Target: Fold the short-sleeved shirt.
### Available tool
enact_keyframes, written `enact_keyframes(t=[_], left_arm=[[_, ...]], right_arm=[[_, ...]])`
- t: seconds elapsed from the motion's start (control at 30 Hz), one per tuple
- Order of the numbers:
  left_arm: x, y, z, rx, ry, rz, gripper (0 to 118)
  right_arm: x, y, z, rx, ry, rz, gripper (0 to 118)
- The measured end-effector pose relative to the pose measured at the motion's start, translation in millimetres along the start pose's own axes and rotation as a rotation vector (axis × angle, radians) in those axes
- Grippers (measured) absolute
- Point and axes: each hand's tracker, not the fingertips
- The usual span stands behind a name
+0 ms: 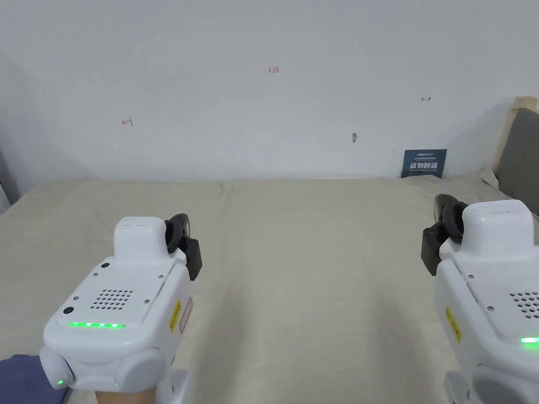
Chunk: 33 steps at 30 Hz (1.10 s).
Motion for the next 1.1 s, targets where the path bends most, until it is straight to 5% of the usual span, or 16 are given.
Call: enact_keyframes(t=[0.23, 0.3, 0.37, 0.43, 1.1], left_arm=[[-0.6, -0.1, 0.7, 0.004, 0.005, 0.002, 0], [-0.9, -0.5, 0.0, -0.004, 0.007, 0.005, 5], [1.8, -3.0, 1.1, 0.013, 0.027, -0.008, 57], [3.7, -2.1, -0.7, -0.005, 0.037, -0.016, 118], [6.4, -3.5, 4.8, 0.007, 0.015, -0.025, 118]], right_arm=[[-0.2, -1.3, -0.1, -0.004, -0.003, -0.002, 0], [-1.1, -1.2, 0.2, -0.010, -0.002, 0.002, 19], [0.0, -1.2, 0.5, -0.020, 0.009, -0.001, 66], [0.1, -2.1, -0.1, -0.027, 0.017, -0.014, 87], [-0.6, -3.4, 1.4, -0.027, 0.014, -0.032, 87]])
